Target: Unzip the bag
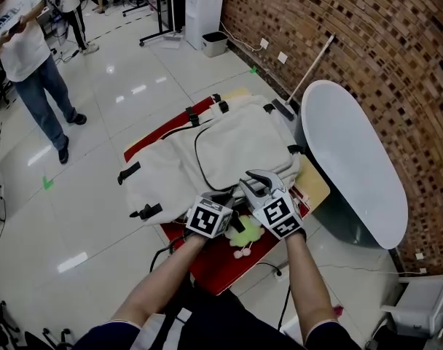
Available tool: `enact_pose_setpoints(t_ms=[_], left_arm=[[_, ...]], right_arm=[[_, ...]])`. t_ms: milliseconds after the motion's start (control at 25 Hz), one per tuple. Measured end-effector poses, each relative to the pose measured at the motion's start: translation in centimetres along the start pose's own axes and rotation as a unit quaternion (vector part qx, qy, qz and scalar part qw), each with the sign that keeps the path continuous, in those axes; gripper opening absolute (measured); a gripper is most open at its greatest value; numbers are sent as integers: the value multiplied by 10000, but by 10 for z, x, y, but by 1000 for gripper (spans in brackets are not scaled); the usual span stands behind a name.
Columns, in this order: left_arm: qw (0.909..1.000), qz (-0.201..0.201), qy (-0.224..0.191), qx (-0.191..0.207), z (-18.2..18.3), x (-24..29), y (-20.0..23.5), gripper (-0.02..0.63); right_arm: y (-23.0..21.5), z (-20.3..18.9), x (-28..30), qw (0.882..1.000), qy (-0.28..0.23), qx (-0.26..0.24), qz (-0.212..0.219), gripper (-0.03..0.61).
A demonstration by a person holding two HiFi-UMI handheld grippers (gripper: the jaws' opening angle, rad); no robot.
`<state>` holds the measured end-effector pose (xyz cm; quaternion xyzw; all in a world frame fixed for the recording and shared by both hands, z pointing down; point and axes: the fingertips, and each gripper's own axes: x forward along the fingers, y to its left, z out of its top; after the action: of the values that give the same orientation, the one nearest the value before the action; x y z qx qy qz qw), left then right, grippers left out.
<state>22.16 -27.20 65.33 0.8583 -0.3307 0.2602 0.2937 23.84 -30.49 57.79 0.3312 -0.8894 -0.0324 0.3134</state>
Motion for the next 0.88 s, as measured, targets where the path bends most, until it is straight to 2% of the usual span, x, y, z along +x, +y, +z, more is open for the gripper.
enact_pose_setpoints(t_ms=[200, 320, 480, 720, 880], left_arm=[[9998, 43, 167, 63, -4, -18, 11, 44], [9991, 85, 286, 292, -6, -26, 15, 43], [9966, 310, 456, 611, -12, -33, 28, 43], [9927, 469, 743, 827, -20, -44, 45, 44], [9920, 448, 720, 932, -14, -49, 49, 44]], right_arm=[[9, -17, 24, 9965, 707, -389, 217, 69], [17, -31, 27, 9933, 1017, -462, 289, 28], [25, -46, 26, 9897, 1270, -543, 365, 6], [28, -57, 23, 9877, 1469, -434, 329, 6], [31, -43, 18, 9908, 1231, -489, 278, 6]])
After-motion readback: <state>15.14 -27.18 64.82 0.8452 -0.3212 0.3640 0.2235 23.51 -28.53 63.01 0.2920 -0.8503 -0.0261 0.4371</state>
